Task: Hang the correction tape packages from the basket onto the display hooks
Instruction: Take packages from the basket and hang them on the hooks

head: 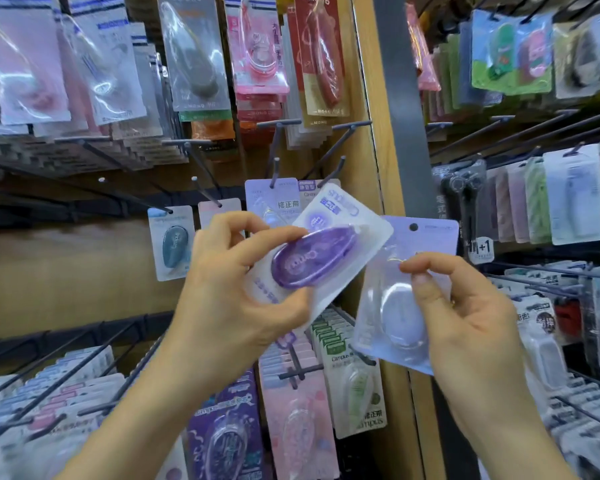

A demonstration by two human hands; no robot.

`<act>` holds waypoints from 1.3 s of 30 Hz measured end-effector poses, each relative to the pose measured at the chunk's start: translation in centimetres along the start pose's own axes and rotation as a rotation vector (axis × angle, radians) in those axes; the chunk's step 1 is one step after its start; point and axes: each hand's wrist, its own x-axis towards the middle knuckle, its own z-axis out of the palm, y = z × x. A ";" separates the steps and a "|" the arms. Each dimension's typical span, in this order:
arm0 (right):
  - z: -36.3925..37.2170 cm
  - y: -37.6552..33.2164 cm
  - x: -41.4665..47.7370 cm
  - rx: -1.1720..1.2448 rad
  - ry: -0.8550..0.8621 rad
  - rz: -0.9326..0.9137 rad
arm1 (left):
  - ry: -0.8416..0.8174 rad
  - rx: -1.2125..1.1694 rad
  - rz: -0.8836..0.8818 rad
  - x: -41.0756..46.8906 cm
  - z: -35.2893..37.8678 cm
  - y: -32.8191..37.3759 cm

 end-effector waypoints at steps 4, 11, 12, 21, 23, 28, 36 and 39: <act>-0.5 -0.9 0.9 0.157 -0.162 0.181 | -0.219 0.217 0.177 0.0 -1.3 -0.5; 1.8 -0.7 -0.7 0.041 -0.140 0.124 | -0.156 0.207 0.248 -0.3 0.0 0.1; 2.4 -0.5 -1.2 0.013 -0.103 0.089 | -0.140 0.113 0.172 -0.5 0.7 0.2; 3.2 -0.5 -2.4 0.108 0.317 0.096 | -0.006 0.274 -0.091 -2.5 1.6 1.8; 3.7 -1.1 -2.8 0.161 0.373 0.079 | -0.072 0.282 -0.158 -2.7 2.2 2.7; 4.1 -0.6 -3.6 0.142 0.416 0.040 | -0.065 0.176 -0.212 -1.2 3.0 3.3; 2.6 0.4 -2.5 0.114 0.348 0.113 | -0.033 0.397 -0.012 4.4 4.0 3.1; 2.1 0.7 -1.8 0.084 0.326 0.102 | -0.092 0.511 0.050 5.8 4.5 3.1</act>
